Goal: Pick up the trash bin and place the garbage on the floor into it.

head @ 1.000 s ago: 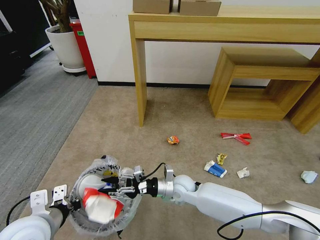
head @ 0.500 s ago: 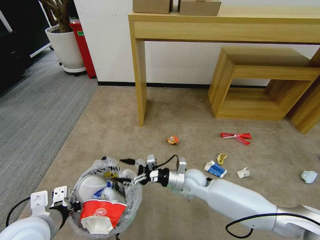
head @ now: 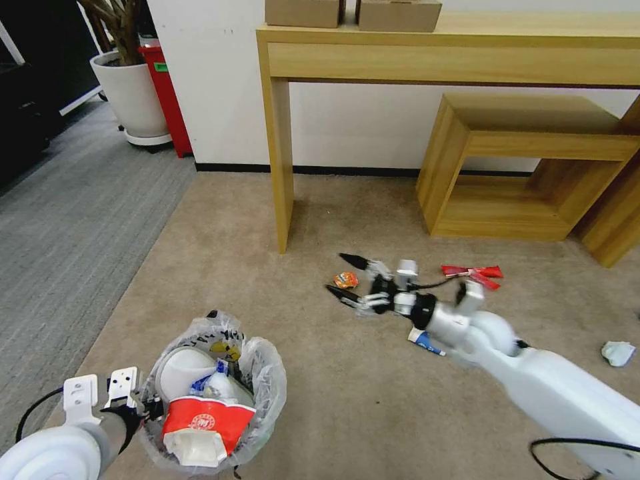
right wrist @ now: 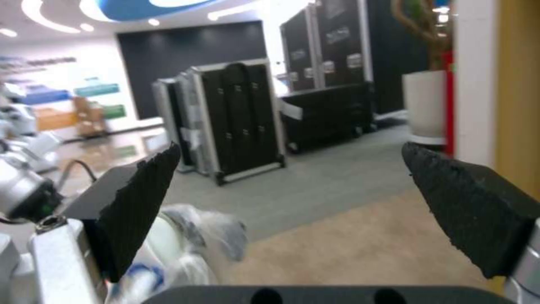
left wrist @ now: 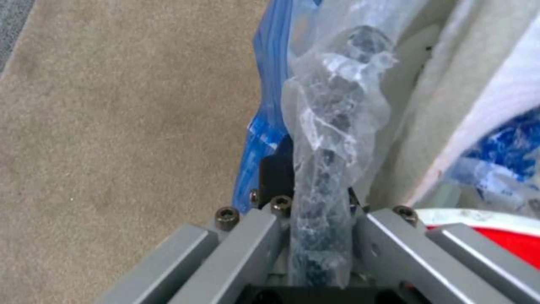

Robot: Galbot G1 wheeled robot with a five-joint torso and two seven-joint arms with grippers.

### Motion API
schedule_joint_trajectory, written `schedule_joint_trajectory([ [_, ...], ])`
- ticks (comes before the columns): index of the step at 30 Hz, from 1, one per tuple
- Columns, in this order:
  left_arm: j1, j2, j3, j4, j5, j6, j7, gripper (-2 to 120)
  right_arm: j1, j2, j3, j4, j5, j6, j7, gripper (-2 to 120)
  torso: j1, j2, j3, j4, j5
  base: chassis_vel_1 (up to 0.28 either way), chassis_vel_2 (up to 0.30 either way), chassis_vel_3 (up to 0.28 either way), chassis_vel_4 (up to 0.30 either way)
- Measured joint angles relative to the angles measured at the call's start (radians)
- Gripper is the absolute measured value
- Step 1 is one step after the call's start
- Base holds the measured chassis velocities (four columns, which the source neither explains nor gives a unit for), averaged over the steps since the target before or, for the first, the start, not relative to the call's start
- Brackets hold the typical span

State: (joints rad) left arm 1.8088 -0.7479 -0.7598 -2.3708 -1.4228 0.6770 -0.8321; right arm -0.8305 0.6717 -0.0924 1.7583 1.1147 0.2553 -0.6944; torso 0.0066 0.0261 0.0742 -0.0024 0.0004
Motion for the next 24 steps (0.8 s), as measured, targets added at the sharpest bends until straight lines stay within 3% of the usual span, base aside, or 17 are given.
schedule_joint_trajectory([
  [7, -0.023, 0.035, 0.012, 0.003, -0.061, 0.004, -0.024, 0, -0.092, -0.055, 0.103, -0.003, -0.036, 0.011, 0.031, 100, 0.0, 0.0, 0.0, 0.0001, -0.0003, 0.0, 0.0, 0.0, 0.0],
  [10, -0.025, 0.04, 0.013, 0.002, -0.082, 0.007, -0.027, 0, -0.116, -0.057, 0.14, 0.004, -0.085, 0.003, 0.097, 100, 0.0, 0.0, 0.0, 0.0003, -0.0003, 0.0, 0.0, 0.0, 0.0],
  [13, -0.028, 0.051, 0.01, -0.003, -0.122, 0.009, -0.034, 0, -0.174, -0.059, 0.219, 0.021, -0.186, -0.031, 0.29, 100, 0.0, 0.0, 0.0, 0.0004, -0.0003, 0.0, 0.0, 0.0, 0.0],
  [21, -0.06, 0.078, 0.007, 0.002, -0.162, 0.008, -0.04, 0, -0.29, -0.057, 0.35, 0.012, -0.276, -0.041, 0.378, 100, 0.0, 0.0, 0.0, 0.0001, -0.0005, 0.0, 0.0, 0.0, 0.0],
  [24, -0.096, 0.088, 0.015, 0.014, -0.183, 0.008, -0.039, 0, -0.391, -0.012, 0.454, 0.018, -0.359, -0.07, 0.445, 100, 0.0, 0.0, 0.0, 0.0003, -0.0005, 0.0, 0.0, 0.0, 0.0],
])
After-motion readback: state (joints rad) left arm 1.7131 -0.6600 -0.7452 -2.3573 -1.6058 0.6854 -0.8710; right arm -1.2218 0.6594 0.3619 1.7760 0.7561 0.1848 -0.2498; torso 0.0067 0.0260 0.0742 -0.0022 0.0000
